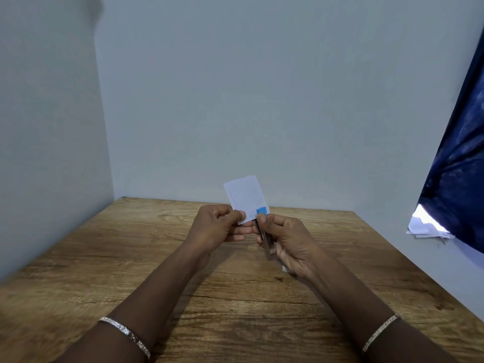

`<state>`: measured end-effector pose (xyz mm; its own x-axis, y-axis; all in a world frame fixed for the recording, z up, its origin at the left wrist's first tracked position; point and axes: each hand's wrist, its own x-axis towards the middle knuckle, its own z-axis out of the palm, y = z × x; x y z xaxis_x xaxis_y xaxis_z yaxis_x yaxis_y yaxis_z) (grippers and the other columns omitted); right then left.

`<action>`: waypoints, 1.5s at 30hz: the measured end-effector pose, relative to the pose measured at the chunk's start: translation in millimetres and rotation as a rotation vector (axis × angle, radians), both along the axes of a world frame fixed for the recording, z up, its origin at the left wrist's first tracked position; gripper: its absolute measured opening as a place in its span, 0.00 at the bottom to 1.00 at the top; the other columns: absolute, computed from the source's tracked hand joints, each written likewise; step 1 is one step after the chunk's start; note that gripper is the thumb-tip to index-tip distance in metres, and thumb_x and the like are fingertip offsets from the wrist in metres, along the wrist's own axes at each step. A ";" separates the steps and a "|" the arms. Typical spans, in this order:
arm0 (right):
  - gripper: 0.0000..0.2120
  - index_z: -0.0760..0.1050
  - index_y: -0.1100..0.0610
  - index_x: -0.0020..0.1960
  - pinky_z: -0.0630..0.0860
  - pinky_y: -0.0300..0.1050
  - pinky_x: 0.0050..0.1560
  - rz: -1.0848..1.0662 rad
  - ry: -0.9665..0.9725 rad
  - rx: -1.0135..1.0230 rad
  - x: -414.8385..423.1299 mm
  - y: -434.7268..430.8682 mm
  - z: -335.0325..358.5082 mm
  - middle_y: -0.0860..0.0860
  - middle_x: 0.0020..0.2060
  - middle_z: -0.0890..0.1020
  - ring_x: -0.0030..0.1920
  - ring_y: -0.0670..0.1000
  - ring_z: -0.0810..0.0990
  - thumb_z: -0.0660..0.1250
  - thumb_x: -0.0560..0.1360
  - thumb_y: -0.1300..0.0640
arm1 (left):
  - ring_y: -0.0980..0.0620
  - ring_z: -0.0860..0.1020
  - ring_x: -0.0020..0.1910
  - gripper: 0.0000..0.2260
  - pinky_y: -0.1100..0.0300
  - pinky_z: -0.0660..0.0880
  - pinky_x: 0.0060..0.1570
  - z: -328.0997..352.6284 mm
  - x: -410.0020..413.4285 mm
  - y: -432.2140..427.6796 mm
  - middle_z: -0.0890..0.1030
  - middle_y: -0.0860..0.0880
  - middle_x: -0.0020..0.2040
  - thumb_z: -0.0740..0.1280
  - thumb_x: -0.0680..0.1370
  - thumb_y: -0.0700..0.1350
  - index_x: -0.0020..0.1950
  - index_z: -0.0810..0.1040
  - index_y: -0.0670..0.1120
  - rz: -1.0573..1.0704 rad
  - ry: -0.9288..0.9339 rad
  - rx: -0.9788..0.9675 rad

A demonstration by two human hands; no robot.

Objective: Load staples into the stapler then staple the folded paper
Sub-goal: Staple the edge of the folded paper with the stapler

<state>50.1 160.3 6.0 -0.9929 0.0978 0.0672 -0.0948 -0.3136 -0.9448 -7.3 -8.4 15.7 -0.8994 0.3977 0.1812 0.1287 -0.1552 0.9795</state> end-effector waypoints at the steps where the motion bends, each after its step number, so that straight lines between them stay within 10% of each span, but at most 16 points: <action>1: 0.11 0.84 0.63 0.43 0.78 0.38 0.29 -0.003 -0.001 0.002 -0.3 -0.5 -0.3 0.57 0.37 0.84 0.31 0.49 0.82 0.77 0.67 0.55 | 0.46 0.88 0.44 0.08 0.58 0.83 0.40 -0.1 -0.3 0.1 0.88 0.41 0.42 0.69 0.78 0.41 0.48 0.83 0.36 0.000 -0.002 0.000; 27: 0.12 0.86 0.62 0.42 0.81 0.37 0.36 -0.133 0.025 0.085 -0.8 -4.2 1.5 0.58 0.39 0.87 0.36 0.48 0.85 0.79 0.63 0.55 | 0.46 0.87 0.44 0.07 0.61 0.82 0.37 -0.3 4.7 -0.3 0.88 0.40 0.43 0.69 0.79 0.40 0.50 0.84 0.38 -0.020 -0.032 0.011; 33: 0.20 0.85 0.57 0.52 0.78 0.40 0.40 -0.275 0.073 0.389 2.0 -0.6 3.4 0.55 0.40 0.88 0.38 0.48 0.83 0.83 0.65 0.49 | 0.46 0.87 0.41 0.06 0.58 0.83 0.40 -0.6 -3.5 -5.5 0.87 0.40 0.41 0.71 0.77 0.40 0.45 0.83 0.38 0.111 -0.038 0.034; 37: 0.21 0.83 0.46 0.51 0.71 0.37 0.34 -0.577 0.116 0.999 2.5 -4.3 1.5 0.45 0.31 0.81 0.33 0.42 0.79 0.82 0.61 0.42 | 0.48 0.86 0.37 0.09 0.59 0.81 0.37 -2.0 -6.7 -7.2 0.86 0.42 0.35 0.73 0.76 0.38 0.36 0.81 0.42 0.150 -0.038 0.060; 45: 0.17 0.85 0.51 0.43 0.64 0.34 0.33 -0.517 0.208 1.345 0.7 -21.9 -12.9 0.44 0.34 0.81 0.37 0.43 0.77 0.77 0.66 0.38 | 0.49 0.85 0.35 0.08 0.60 0.81 0.36 -1.5 -7.1 -6.4 0.85 0.42 0.35 0.73 0.76 0.37 0.37 0.82 0.42 0.145 -0.027 0.069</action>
<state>50.9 138.4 -6.9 -0.8284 0.1824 0.5297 -0.0896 0.8902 -0.4467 -14.5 -14.8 14.1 -0.9513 0.2512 0.1789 0.1286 -0.2040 0.9705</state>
